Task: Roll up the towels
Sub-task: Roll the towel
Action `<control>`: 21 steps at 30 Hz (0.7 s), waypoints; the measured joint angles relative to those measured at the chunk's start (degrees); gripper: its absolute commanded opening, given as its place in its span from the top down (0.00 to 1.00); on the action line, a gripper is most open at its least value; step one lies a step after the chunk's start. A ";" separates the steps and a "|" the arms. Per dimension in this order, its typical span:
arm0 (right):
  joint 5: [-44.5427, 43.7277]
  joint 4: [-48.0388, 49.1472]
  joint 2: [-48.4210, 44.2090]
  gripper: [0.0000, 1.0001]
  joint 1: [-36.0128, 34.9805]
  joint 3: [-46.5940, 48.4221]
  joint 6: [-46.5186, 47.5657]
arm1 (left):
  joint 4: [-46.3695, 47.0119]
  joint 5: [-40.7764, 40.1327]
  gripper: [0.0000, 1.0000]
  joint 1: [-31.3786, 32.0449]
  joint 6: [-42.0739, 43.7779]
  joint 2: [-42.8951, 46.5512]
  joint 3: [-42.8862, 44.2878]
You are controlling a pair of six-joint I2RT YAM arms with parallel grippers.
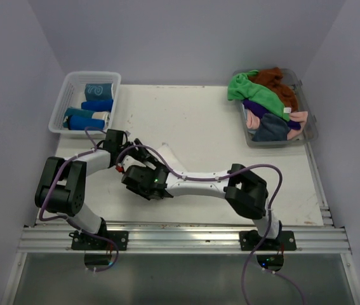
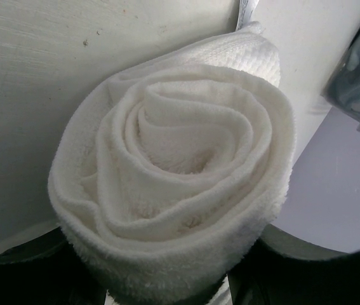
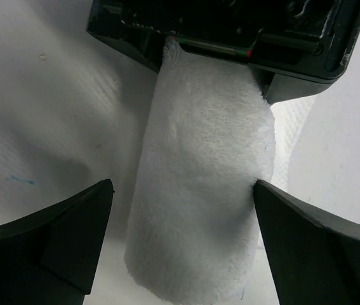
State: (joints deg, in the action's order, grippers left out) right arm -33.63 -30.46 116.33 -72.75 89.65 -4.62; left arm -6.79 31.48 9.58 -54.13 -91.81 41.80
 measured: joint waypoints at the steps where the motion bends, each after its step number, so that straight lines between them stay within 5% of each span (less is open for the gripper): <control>1: -0.90 0.02 0.81 0.08 -0.02 0.15 0.33 | -0.02 -0.07 0.36 0.00 -0.17 0.00 0.00; 5: -4.55 0.17 3.39 0.26 -0.33 0.72 0.96 | -0.20 -0.42 0.35 0.02 -0.35 0.02 0.00; 6: -5.49 0.22 3.85 0.37 -0.39 0.85 0.98 | -0.22 -0.55 0.34 0.07 -0.35 0.02 0.00; 10: -7.69 0.04 4.90 0.55 -0.46 1.51 0.55 | -0.72 -1.20 0.20 0.20 -0.31 0.35 0.00; 14: -5.27 1.16 3.80 0.64 0.35 0.33 -0.50 | -1.81 -1.53 0.10 0.20 -0.26 0.76 0.00; 21: 13.18 6.80 -4.74 0.65 8.72 -7.13 -5.86 | -2.01 -1.68 0.04 0.20 -0.28 2.64 0.00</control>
State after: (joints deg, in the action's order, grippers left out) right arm -20.45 -23.66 111.59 -64.03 82.52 -10.48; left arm -8.80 29.80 9.78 -54.41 -89.17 41.80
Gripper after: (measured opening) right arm 0.406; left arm 0.951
